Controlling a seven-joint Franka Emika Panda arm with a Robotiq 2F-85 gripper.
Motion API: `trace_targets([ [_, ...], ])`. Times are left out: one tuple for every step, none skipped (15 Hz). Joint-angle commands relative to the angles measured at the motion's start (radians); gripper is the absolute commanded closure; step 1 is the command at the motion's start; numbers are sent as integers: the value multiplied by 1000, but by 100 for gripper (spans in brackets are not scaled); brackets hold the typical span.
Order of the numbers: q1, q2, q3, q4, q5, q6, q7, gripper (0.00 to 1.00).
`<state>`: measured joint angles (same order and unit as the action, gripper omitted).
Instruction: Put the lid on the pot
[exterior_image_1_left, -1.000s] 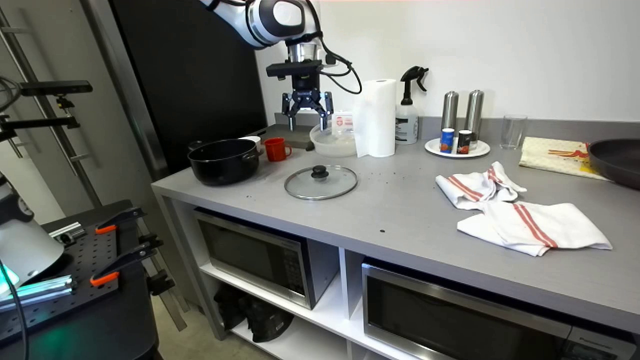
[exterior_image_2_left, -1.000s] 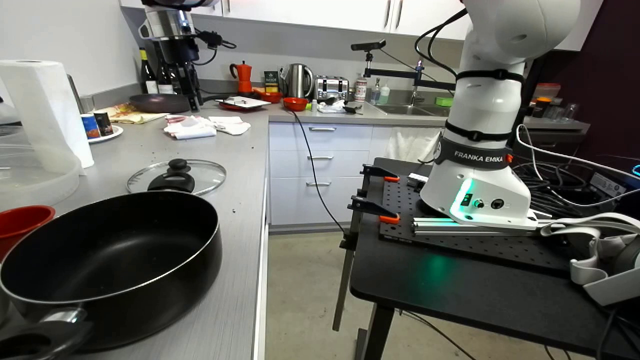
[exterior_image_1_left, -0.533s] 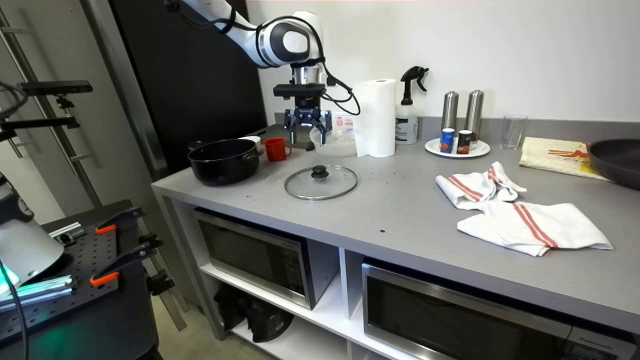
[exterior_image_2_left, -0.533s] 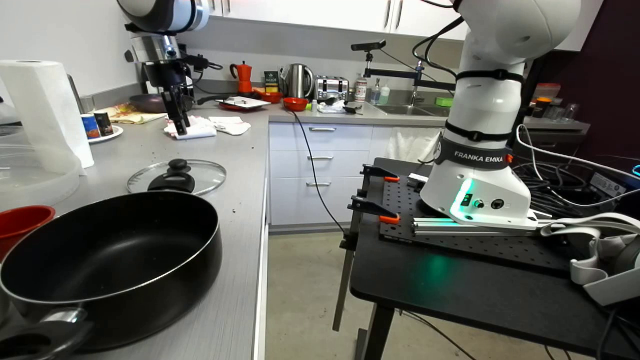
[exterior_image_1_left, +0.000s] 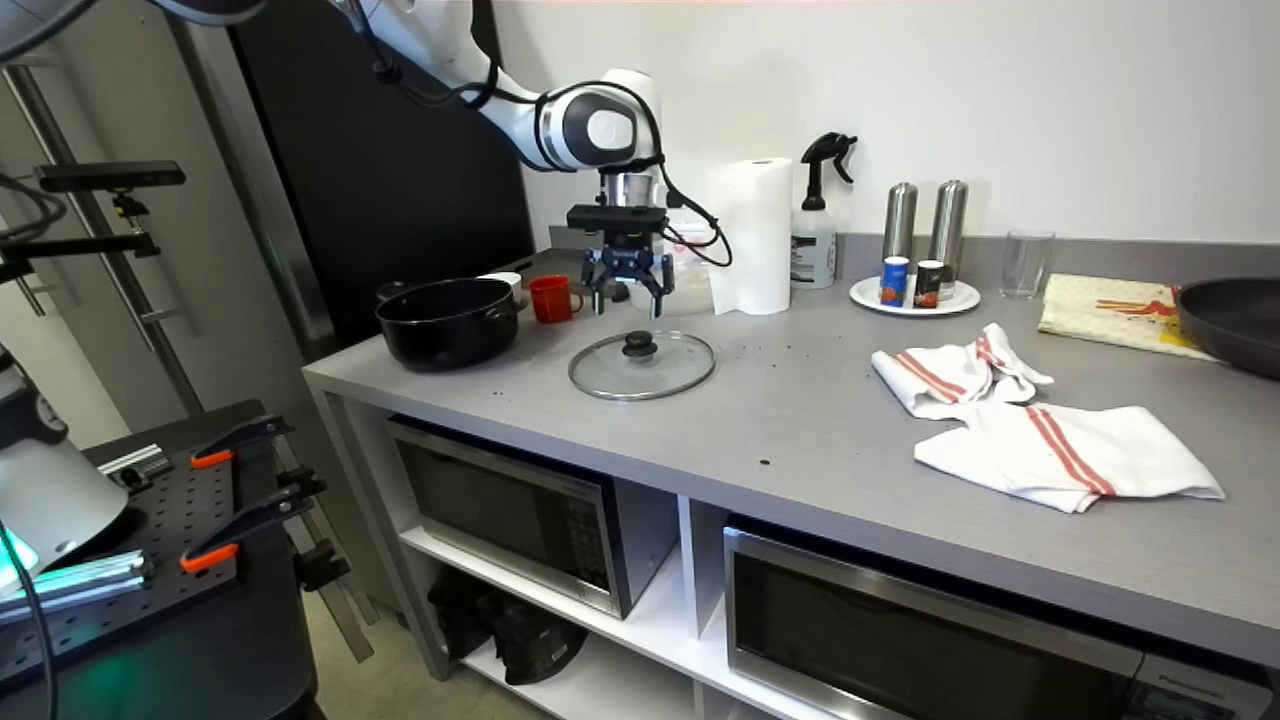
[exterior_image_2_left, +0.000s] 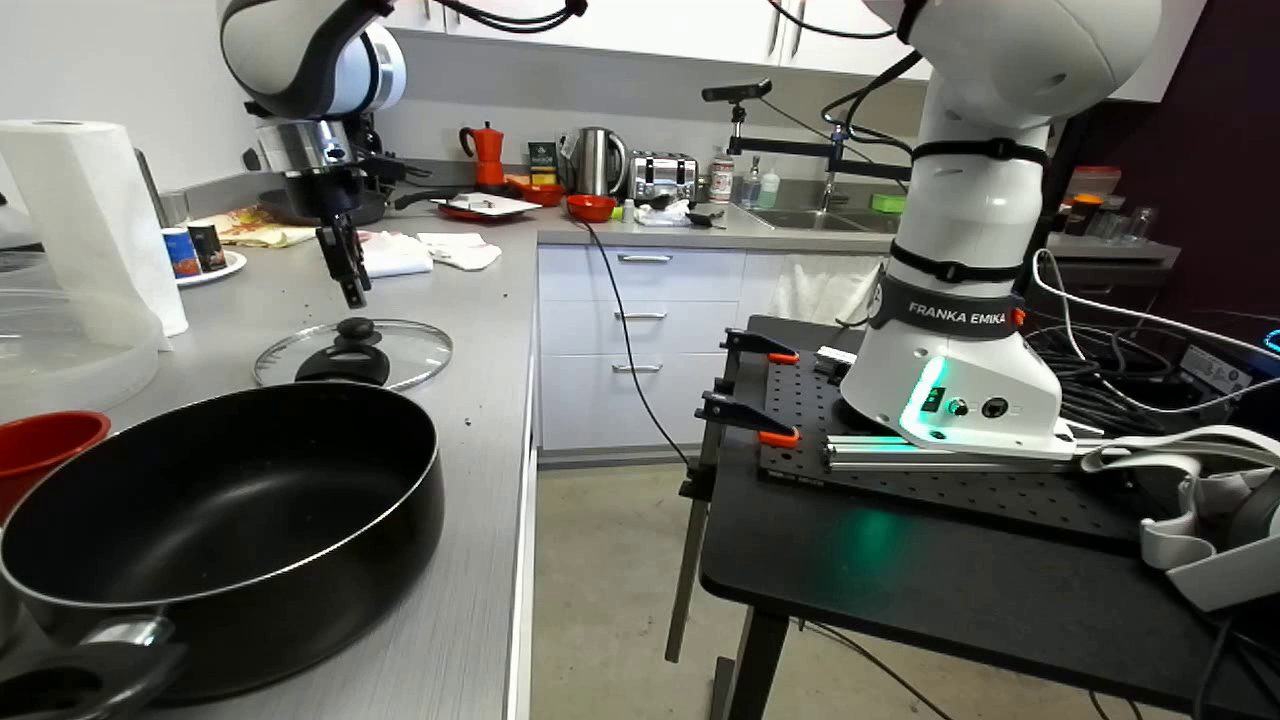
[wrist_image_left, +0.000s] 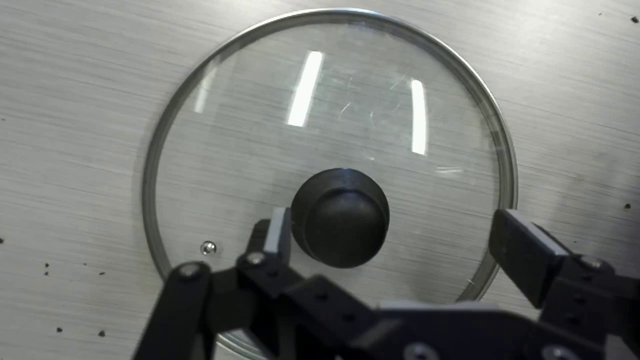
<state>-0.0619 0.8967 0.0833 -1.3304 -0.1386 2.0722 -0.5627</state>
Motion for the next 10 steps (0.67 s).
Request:
trace_targets([
  [-6, 80, 11, 111, 5, -25, -42, 0],
  [-7, 95, 11, 127, 6, -28, -48, 0],
  [-8, 107, 11, 142, 7, -30, -53, 0],
  [-8, 120, 11, 156, 8, -33, -58, 0],
  [-9, 132, 11, 170, 9, -35, -62, 0],
  [-10, 144, 12, 182, 10, -38, -65, 0],
  [-11, 155, 13, 194, 11, -39, -68, 0],
  [-11, 165, 13, 204, 11, -41, -72, 0],
  [-11, 174, 13, 215, 11, -44, -78, 0],
  [-11, 183, 13, 225, 12, -46, -82, 0],
])
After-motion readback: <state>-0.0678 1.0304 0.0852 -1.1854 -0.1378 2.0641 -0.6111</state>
